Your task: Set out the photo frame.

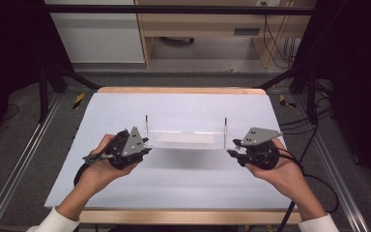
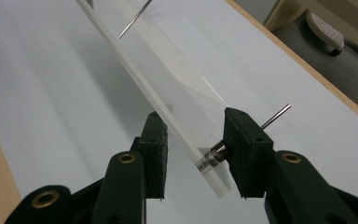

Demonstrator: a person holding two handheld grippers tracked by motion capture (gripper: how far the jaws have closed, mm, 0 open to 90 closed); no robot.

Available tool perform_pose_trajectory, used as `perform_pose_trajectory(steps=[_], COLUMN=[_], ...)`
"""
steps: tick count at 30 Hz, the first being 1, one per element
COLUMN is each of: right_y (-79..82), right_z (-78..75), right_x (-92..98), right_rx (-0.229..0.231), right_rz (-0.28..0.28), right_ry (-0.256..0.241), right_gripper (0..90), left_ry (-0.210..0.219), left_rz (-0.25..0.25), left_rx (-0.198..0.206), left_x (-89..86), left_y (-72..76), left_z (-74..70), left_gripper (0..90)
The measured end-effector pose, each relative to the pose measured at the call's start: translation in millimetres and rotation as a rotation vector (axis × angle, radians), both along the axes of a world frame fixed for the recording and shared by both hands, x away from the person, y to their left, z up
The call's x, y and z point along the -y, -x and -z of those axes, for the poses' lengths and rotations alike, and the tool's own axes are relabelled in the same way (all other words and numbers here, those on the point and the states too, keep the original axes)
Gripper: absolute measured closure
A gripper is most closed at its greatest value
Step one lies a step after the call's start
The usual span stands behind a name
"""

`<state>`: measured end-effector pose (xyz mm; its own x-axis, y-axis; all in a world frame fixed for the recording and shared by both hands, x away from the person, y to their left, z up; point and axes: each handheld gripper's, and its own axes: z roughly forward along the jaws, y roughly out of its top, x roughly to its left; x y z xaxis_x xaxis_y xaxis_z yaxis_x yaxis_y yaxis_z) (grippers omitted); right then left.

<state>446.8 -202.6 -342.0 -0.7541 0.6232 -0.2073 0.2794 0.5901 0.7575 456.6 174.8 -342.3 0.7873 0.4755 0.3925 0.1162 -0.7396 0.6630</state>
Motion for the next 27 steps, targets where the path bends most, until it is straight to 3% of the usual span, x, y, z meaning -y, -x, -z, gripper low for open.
perform_pose_trajectory(steps=[10, 17, 24, 25, 27], right_y=[-16.1, -15.9, -13.2, -12.8, -12.3], right_z=[-11.2, -9.0, -2.0, 1.6, 3.7], right_x=[3.6, 5.2, 9.3, 10.0, 10.1], right_rx=[-0.025, -0.003, 0.041, 0.047, 0.049], right_rz=[0.010, 0.020, 0.069, 0.069, 0.069], right_ry=[0.005, -0.023, -0.064, -0.069, -0.067], right_gripper=[60.5, 59.4, 45.4, 38.9, 38.3], left_ry=[0.002, 0.009, -0.002, 0.003, 0.002], left_rz=[0.017, 0.017, 0.023, 0.022, 0.023], left_rx=[-0.040, -0.051, -0.056, -0.057, -0.057], left_x=[1.8, 2.4, 2.1, 2.3, 2.3], left_y=[-13.0, -15.8, -17.3, -17.2, -17.0], left_z=[-12.2, -14.3, -15.8, -15.5, -15.4], left_gripper=[70.0, 70.1, 70.2, 70.2, 70.2])
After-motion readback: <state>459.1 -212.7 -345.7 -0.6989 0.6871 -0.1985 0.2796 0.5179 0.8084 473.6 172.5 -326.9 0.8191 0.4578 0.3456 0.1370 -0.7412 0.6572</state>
